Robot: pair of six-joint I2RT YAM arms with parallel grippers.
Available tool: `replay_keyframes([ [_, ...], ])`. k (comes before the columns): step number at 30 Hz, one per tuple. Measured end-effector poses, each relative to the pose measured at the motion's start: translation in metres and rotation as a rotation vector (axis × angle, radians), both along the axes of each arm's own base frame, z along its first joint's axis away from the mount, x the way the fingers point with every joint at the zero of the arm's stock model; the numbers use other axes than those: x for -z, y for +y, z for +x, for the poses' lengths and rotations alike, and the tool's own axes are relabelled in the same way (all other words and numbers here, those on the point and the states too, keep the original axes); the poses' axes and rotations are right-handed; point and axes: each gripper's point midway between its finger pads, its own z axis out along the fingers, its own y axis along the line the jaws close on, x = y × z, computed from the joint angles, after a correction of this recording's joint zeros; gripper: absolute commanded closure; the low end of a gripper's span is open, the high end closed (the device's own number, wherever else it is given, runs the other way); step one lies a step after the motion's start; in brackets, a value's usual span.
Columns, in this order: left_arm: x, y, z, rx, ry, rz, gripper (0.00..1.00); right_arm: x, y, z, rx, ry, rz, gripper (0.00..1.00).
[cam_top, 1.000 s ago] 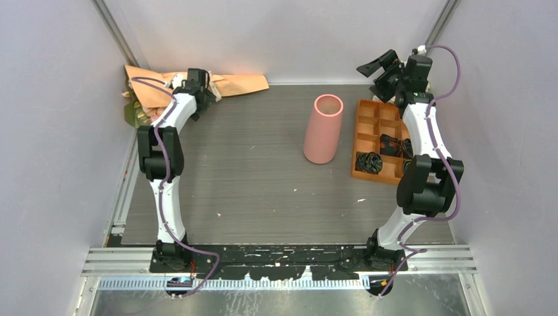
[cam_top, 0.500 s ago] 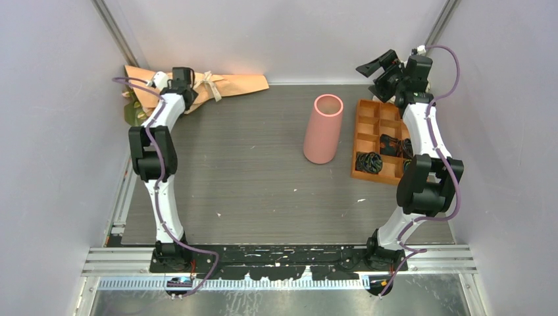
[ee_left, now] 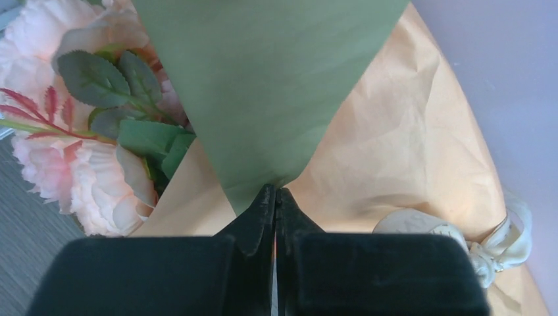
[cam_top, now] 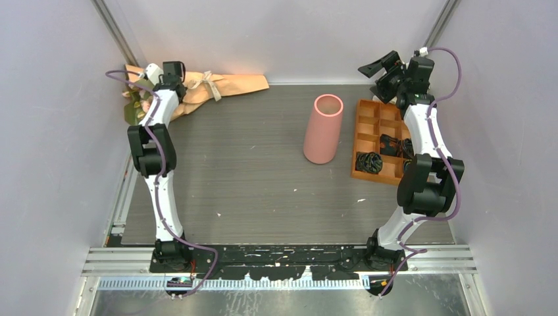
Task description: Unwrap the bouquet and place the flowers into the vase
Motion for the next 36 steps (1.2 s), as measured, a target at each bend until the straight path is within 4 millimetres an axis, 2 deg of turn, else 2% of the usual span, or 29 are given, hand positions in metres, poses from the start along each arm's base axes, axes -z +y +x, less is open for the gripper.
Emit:
replay_keyframes([
  [3, 0.01, -0.004, -0.003, 0.017, 0.009, -0.01, 1.0, 0.0, 0.0, 0.0, 0.001, 0.0, 0.003, 0.01],
  [5, 0.025, -0.008, -0.014, 0.031, 0.033, -0.025, 1.0, -0.001, 0.0, 0.0, 0.002, -0.002, 0.005, 0.0],
  [8, 0.048, -0.015, -0.043, 0.048, 0.095, -0.051, 1.0, -0.001, 0.0, 0.001, 0.003, -0.004, 0.008, 0.0],
  [11, 0.055, -0.022, -0.084, 0.065, 0.139, -0.08, 1.0, -0.001, 0.0, 0.001, 0.004, -0.006, 0.011, 0.01],
  [13, 0.044, -0.027, -0.107, 0.073, 0.134, -0.091, 1.0, -0.001, 0.001, 0.001, 0.002, -0.008, 0.015, 0.01],
  [16, 0.002, -0.03, -0.131, 0.081, 0.051, -0.089, 1.0, 0.001, 0.002, 0.001, 0.001, -0.005, 0.024, 0.0],
  [17, -0.013, -0.03, -0.135, 0.082, 0.016, -0.085, 0.94, 0.002, 0.002, 0.001, 0.0, -0.003, 0.027, 0.0],
  [18, -0.031, -0.03, -0.139, 0.085, -0.031, -0.08, 0.82, 0.003, 0.002, 0.0, 0.0, 0.0, 0.031, 0.01],
  [21, -0.073, -0.032, -0.133, 0.105, -0.141, -0.066, 0.52, 0.003, 0.004, 0.0, -0.005, 0.0, 0.043, 0.01],
  [22, -0.082, -0.033, -0.126, 0.124, -0.163, -0.065, 0.47, 0.002, 0.005, 0.0, -0.009, 0.0, 0.049, 0.01],
  [24, -0.084, -0.037, -0.109, 0.152, -0.18, -0.071, 0.45, 0.0, 0.006, 0.0, -0.013, -0.005, 0.059, 0.01],
  [26, -0.07, -0.04, -0.091, 0.169, -0.172, -0.084, 0.44, -0.001, 0.007, -0.001, -0.017, -0.007, 0.064, 0.01],
  [27, -0.056, -0.04, -0.085, 0.172, -0.154, -0.091, 0.43, -0.002, 0.008, -0.001, -0.019, -0.008, 0.064, 0.01],
  [29, -0.023, -0.041, -0.081, 0.17, -0.091, -0.106, 0.42, -0.003, 0.008, -0.002, -0.02, -0.009, 0.063, 0.0],
  [32, 0.014, -0.04, -0.08, 0.153, -0.021, -0.123, 0.4, -0.006, 0.008, -0.003, -0.02, -0.014, 0.061, 0.01],
  [34, 0.025, -0.038, -0.078, 0.14, 0.002, -0.126, 0.39, -0.007, 0.008, -0.004, -0.02, -0.017, 0.061, 0.0],
  [36, 0.022, -0.036, -0.072, 0.131, -0.009, -0.123, 0.38, -0.007, 0.008, -0.004, -0.021, -0.017, 0.061, 0.01],
])
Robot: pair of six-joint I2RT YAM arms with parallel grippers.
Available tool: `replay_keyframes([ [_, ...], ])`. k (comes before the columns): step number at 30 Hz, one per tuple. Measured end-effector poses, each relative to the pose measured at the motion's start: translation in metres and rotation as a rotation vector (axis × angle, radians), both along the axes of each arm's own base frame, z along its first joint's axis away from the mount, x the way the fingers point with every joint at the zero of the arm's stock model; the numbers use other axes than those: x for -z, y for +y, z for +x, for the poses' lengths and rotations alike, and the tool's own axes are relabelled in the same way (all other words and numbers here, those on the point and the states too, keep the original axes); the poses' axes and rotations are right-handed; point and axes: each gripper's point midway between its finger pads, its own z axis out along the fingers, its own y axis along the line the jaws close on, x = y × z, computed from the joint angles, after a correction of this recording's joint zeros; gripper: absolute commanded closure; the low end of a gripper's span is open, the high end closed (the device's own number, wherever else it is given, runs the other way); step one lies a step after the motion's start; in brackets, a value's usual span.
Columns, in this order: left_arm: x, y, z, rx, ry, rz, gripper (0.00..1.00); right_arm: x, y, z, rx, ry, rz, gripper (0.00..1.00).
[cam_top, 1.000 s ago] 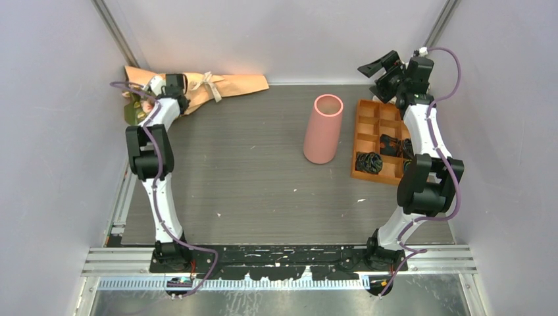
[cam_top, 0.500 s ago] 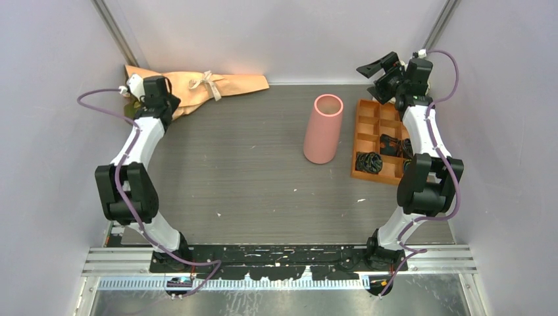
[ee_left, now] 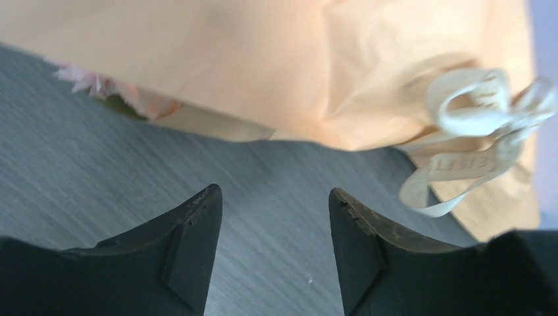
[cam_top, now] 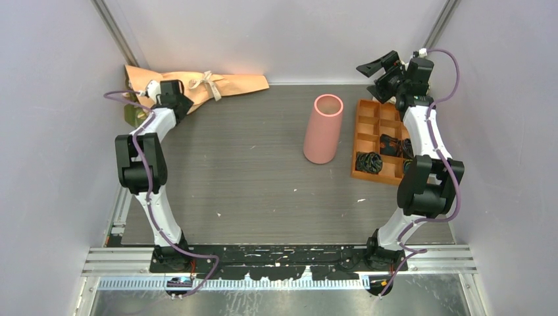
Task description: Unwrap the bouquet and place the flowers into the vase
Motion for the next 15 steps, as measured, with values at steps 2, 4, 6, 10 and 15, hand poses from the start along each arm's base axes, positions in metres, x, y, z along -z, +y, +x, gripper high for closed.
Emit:
replay_keyframes([
  [2, -0.011, 0.003, 0.008, -0.012, -0.032, 0.005, 0.38, 0.0, 0.0, 0.0, 0.0, 0.0, 0.0, 0.01],
  [4, -0.027, 0.005, 0.019, -0.026, -0.081, 0.007, 0.38, 0.0, 0.0, 0.0, -0.001, -0.001, 0.001, 0.01],
  [6, -0.04, 0.008, 0.028, -0.037, -0.119, 0.011, 0.38, 0.0, 0.0, 0.0, -0.003, 0.0, 0.001, 0.0],
  [10, -0.048, 0.014, 0.046, -0.054, -0.154, 0.016, 0.38, 0.0, 0.0, 0.0, -0.002, -0.001, -0.001, 0.01],
  [15, -0.021, 0.016, 0.039, -0.071, -0.103, -0.004, 0.38, 0.0, -0.003, 0.0, 0.003, -0.001, -0.002, 0.01],
])
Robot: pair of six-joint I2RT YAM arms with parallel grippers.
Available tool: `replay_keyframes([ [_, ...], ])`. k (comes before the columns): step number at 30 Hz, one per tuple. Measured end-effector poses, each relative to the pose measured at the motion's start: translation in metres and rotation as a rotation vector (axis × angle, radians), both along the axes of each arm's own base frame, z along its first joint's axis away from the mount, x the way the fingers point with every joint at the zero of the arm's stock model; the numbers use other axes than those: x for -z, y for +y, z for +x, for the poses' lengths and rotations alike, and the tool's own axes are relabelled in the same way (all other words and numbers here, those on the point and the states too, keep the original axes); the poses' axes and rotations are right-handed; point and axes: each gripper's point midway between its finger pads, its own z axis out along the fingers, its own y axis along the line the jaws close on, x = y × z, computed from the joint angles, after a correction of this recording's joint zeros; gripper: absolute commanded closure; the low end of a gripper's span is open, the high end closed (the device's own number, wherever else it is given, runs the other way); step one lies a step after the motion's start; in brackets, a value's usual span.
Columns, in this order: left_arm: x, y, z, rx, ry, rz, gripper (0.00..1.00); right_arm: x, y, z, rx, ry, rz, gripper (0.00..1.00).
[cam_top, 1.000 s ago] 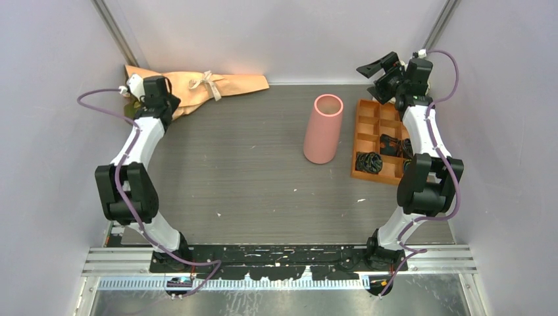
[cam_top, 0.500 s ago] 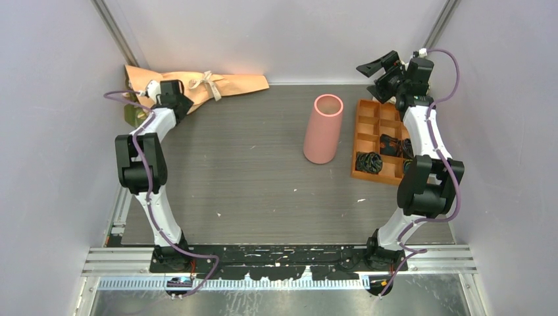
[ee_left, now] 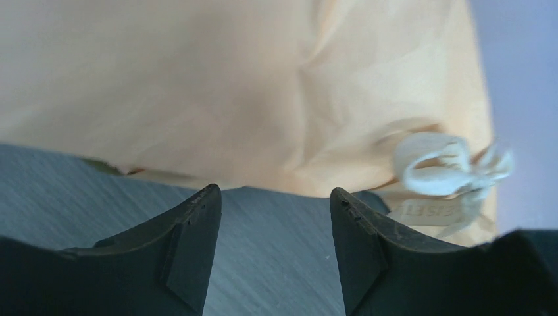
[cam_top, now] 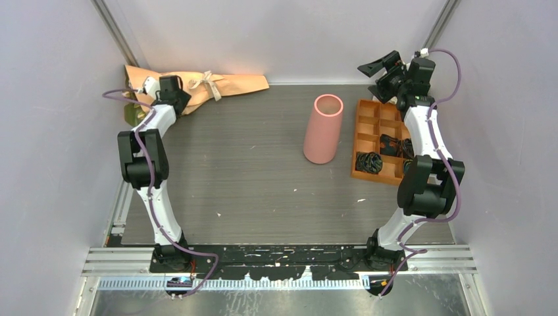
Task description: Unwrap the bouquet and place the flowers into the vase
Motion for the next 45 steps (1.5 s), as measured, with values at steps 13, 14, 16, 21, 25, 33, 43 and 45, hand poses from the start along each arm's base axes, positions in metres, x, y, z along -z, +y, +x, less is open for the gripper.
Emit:
replay_keyframes([
  [13, 0.032, -0.003, -0.023, -0.016, 0.067, -0.031, 0.38, 0.003, -0.001, 0.001, 0.001, 0.006, 0.002, 0.01],
  [14, 0.029, -0.003, -0.021, -0.016, 0.059, -0.031, 0.38, 0.004, -0.001, 0.002, 0.0, 0.007, 0.003, 0.01],
  [16, 0.024, -0.003, -0.016, -0.016, 0.045, -0.03, 0.38, 0.005, -0.001, 0.002, -0.001, 0.01, 0.003, 0.01],
  [21, 0.012, 0.002, 0.001, -0.027, 0.008, -0.017, 0.38, 0.009, -0.001, 0.003, -0.001, 0.018, 0.004, 0.0],
  [25, 0.013, 0.009, 0.009, -0.042, 0.003, -0.007, 0.43, 0.013, -0.002, 0.004, 0.0, 0.025, 0.004, 0.0],
  [33, 0.038, 0.027, 0.016, -0.067, 0.034, -0.01, 0.58, 0.018, -0.013, 0.006, 0.016, 0.033, -0.002, 0.01],
  [43, 0.045, 0.035, 0.025, -0.077, 0.041, -0.011, 1.0, 0.02, -0.017, 0.007, 0.026, 0.035, -0.003, 0.01],
  [45, 0.042, 0.038, 0.028, -0.077, 0.038, -0.013, 1.0, 0.02, -0.017, 0.007, 0.027, 0.036, -0.003, 0.01],
])
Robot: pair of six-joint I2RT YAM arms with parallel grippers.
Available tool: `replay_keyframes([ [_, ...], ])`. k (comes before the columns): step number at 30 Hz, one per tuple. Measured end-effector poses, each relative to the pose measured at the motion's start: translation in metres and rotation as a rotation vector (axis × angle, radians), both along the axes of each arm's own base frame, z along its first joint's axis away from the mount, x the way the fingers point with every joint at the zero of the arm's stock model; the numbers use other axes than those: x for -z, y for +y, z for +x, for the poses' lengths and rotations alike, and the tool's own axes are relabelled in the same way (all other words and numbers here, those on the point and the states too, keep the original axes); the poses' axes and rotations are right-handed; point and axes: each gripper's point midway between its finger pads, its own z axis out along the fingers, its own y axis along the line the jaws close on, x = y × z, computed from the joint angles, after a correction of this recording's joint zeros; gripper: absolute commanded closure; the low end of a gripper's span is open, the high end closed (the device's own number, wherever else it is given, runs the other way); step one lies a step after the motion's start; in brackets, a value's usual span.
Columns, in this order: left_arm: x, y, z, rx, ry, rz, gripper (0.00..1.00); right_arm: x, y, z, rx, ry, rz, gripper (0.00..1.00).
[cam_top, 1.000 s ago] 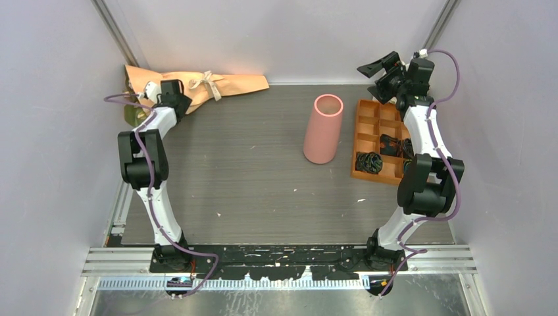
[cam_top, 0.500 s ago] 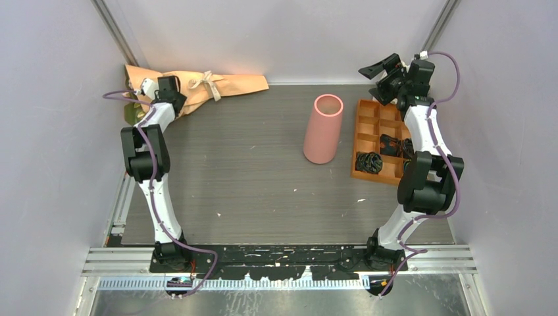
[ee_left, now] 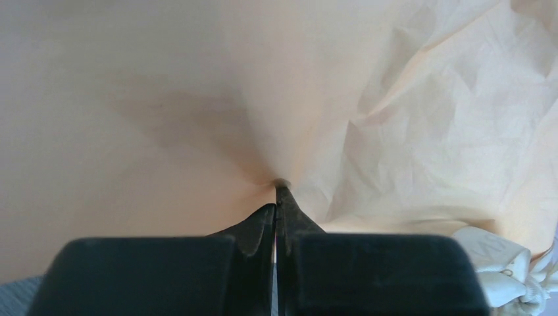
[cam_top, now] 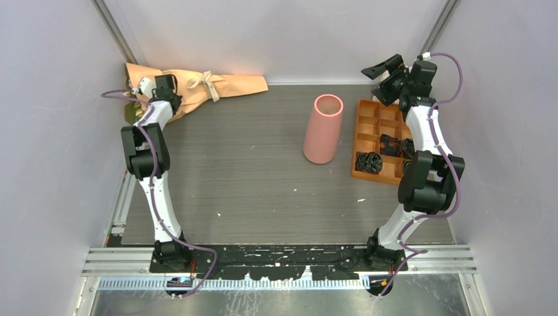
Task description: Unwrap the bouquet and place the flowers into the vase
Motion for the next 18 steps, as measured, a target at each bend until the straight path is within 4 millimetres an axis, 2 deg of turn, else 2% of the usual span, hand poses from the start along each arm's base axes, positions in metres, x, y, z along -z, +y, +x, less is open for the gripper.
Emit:
replay_keyframes([
  [5, 0.003, 0.004, -0.002, 0.004, 0.001, -0.009, 1.0, 0.002, -0.001, 0.0, 0.004, 0.001, 0.001, 0.0],
  [7, 0.011, 0.001, -0.013, 0.011, 0.014, -0.018, 1.0, 0.003, -0.001, 0.0, 0.005, 0.004, 0.003, 0.0],
  [10, 0.022, -0.009, -0.043, 0.029, 0.044, -0.045, 1.0, 0.004, -0.001, -0.001, 0.007, 0.006, 0.009, 0.01],
  [13, 0.02, -0.019, -0.077, 0.049, 0.063, -0.074, 1.0, 0.003, 0.0, -0.002, 0.009, 0.004, 0.018, 0.0],
  [18, -0.011, -0.03, -0.122, 0.073, 0.025, -0.088, 1.0, -0.004, 0.002, -0.008, 0.01, -0.009, 0.029, 0.0],
])
